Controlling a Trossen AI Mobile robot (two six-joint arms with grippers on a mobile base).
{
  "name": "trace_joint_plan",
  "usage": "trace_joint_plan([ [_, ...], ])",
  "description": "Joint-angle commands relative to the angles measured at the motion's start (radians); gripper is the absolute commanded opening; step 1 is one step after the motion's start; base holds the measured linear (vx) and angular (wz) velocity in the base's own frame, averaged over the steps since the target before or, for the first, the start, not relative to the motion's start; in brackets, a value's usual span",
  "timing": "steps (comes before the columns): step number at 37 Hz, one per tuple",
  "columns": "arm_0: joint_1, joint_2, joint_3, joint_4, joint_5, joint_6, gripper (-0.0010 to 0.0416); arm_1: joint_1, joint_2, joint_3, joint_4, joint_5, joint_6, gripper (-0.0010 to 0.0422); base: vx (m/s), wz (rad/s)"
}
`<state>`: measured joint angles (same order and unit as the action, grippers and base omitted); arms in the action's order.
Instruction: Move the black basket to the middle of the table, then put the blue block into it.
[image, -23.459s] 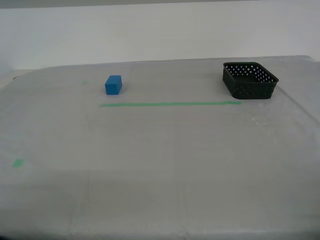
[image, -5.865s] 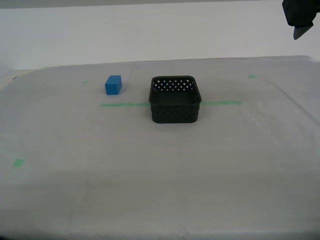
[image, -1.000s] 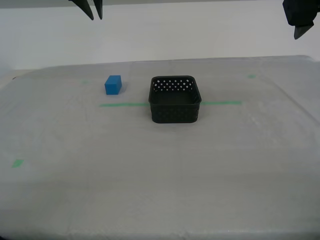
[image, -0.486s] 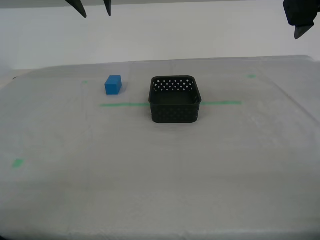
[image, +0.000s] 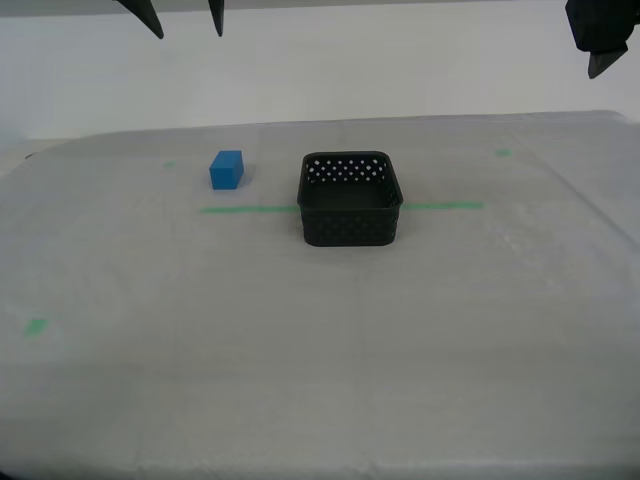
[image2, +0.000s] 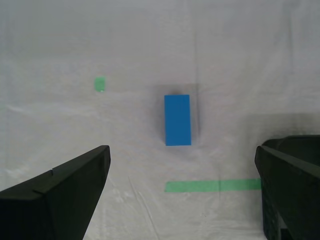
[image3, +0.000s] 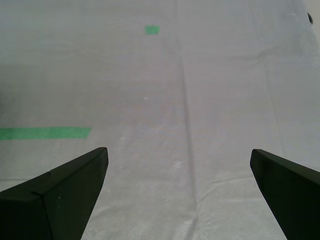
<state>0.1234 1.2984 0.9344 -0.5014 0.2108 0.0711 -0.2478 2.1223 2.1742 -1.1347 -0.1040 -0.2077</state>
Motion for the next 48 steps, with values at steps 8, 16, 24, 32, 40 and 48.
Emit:
trace_joint_plan([
  [8,0.000,0.000,0.000,0.000,0.003,-0.001,0.0399,-0.001,0.000,0.000,0.001,-0.011,-0.001,0.0400,0.000,0.000],
  [16,0.000,0.000,0.000,0.000,0.003,-0.001,0.0399,-0.016,0.000,0.000,-0.006,-0.008,-0.017,0.0401,0.000,0.000],
  [24,0.000,0.000,0.000,0.000,0.003,-0.001,0.0399,-0.040,0.001,-0.023,0.047,-0.013,-0.050,0.0401,0.000,0.000],
  [32,0.000,0.000,0.000,0.000,0.003,-0.001,0.0399,-0.040,0.001,-0.104,0.109,-0.021,-0.088,0.0401,0.000,0.000],
  [40,0.000,0.000,0.000,0.000,0.003,-0.001,0.0398,-0.041,0.000,-0.194,0.169,-0.040,-0.096,0.0401,0.000,0.000],
  [48,0.000,0.000,0.000,0.000,0.002,-0.001,0.0398,-0.039,0.001,-0.247,0.227,-0.034,-0.095,0.0401,0.000,0.000],
])
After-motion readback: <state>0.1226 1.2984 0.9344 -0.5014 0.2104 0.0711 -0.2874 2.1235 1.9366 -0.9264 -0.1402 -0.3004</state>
